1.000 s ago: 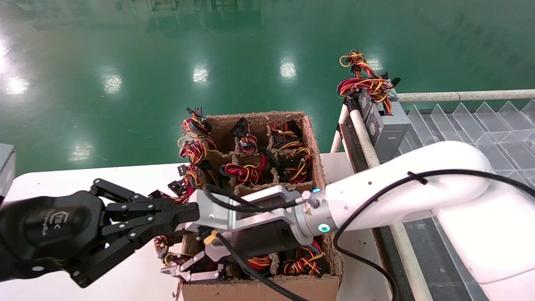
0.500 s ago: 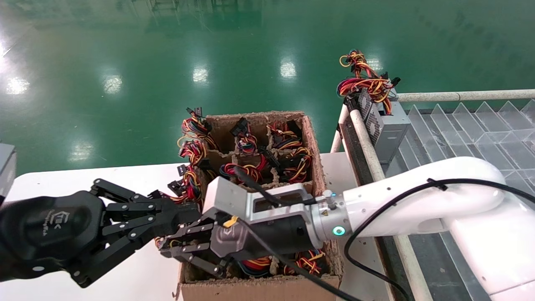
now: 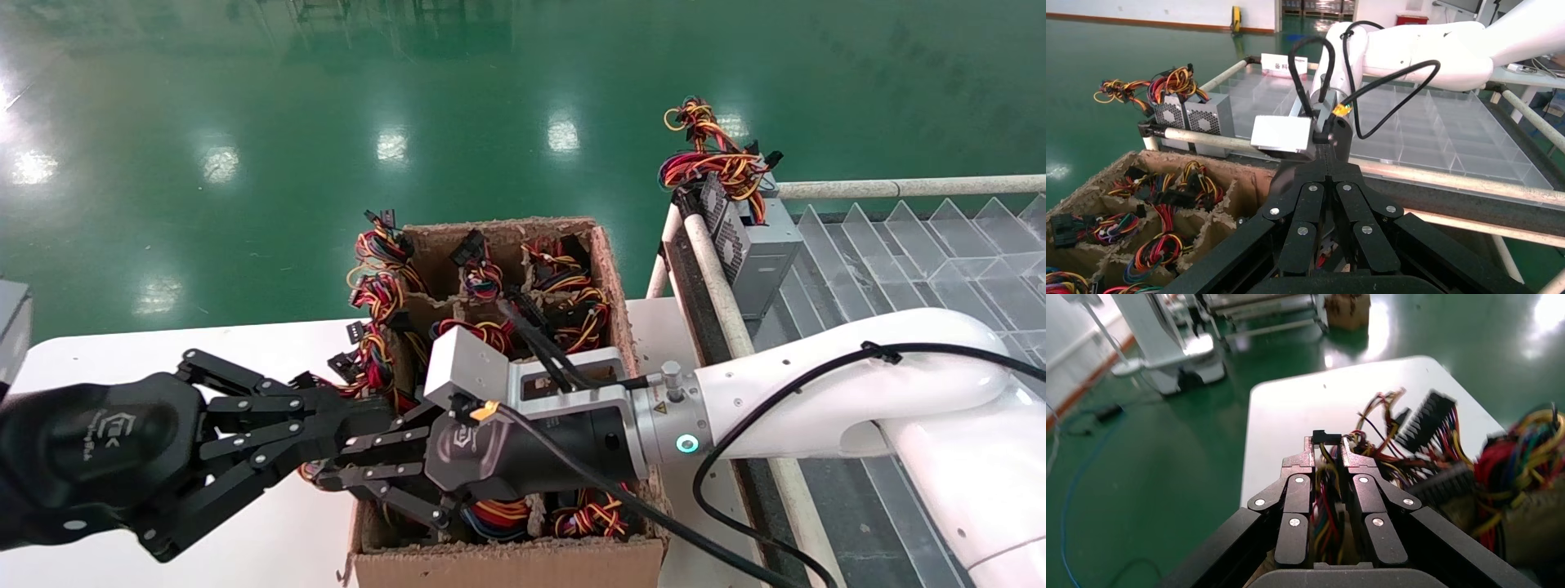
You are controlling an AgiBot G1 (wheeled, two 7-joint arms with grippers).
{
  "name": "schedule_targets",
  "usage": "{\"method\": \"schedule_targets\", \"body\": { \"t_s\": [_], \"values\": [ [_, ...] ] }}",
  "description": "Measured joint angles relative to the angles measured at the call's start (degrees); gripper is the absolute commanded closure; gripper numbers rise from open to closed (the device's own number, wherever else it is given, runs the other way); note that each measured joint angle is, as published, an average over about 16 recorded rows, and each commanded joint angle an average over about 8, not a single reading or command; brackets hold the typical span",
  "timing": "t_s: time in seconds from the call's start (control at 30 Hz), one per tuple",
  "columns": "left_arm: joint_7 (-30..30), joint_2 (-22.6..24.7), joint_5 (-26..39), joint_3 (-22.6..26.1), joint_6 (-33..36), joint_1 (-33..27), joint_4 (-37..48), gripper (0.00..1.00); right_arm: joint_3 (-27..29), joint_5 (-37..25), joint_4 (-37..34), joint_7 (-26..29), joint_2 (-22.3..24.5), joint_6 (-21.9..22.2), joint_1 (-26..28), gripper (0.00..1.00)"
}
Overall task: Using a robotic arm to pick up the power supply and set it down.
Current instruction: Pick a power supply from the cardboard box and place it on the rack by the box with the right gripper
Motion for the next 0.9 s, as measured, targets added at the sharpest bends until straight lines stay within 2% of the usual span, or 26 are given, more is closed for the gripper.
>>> {"method": "schedule_targets", "body": {
  "t_s": [0.43,0.9],
  "values": [
    [0.00,0.00,0.00,0.00,0.00,0.00,0.00,1.00,2.71,5.74,-2.68,-1.55,0.81,-4.05,-0.09,1.00],
    [0.00,0.00,0.00,0.00,0.00,0.00,0.00,1.00,6.31,11.41,-1.20,-2.40,5.87,-6.56,-2.62,1.00]
  ]
}}
